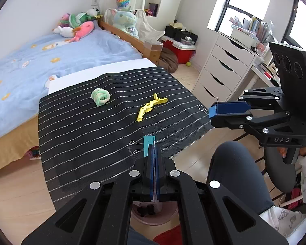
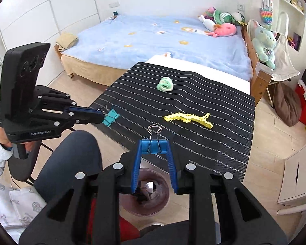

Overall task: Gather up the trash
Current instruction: 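Carry the blue clip over the wastebasket and open the right tool, then carry the teal clip over the wastebasket and open the left tool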

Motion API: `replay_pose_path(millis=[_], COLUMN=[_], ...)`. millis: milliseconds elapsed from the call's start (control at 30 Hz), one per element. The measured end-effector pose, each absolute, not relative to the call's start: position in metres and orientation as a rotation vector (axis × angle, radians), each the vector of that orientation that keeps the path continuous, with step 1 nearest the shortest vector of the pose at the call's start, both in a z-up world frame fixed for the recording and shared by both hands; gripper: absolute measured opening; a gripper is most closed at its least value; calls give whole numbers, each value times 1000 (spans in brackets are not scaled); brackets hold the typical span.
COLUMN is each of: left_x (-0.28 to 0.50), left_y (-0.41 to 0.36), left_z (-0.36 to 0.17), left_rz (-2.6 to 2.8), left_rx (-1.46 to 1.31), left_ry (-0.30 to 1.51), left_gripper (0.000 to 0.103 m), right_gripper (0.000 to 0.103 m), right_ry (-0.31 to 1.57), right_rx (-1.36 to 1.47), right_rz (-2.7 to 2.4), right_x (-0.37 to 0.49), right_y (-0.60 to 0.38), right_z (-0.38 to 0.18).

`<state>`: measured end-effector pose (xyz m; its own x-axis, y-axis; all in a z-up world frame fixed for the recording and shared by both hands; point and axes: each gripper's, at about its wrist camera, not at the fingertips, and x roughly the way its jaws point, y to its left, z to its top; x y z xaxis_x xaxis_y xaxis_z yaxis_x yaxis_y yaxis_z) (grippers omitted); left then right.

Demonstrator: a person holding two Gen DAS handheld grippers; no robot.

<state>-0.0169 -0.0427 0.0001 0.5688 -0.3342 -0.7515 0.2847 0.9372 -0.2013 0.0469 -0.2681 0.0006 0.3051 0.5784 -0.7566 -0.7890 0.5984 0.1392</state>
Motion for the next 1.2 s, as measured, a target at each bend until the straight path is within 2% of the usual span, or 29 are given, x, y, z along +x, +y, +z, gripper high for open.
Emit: replay_pose_path(millis=[933, 967, 1033, 1067, 1100, 1200], left_x=[-59, -59, -60, -60, -61, -61], left_y=[-50, -49, -49, -50, -50, -51], left_z=[8, 8, 8, 8, 9, 8], left_rz=[-393, -393, -393, -395, -396, -399], left_rx=[-56, -57, -55, -53, -52, -50], left_ry=[867, 868, 869, 870, 870, 873], left_gripper=[0, 0, 0, 0, 0, 0], right_gripper=[25, 28, 52, 67, 76, 89], right_ry=[912, 915, 917, 917, 916, 915], right_rx=[-269, -271, -273, -265, -249, -231], right_rz=[1025, 1021, 1009, 1009, 1011, 1003], right_x=[0, 1, 3, 3, 4, 6], right_y=[-265, -265, -265, -266, -268, -272], right_z=[-9, -10, -12, -13, -13, -13])
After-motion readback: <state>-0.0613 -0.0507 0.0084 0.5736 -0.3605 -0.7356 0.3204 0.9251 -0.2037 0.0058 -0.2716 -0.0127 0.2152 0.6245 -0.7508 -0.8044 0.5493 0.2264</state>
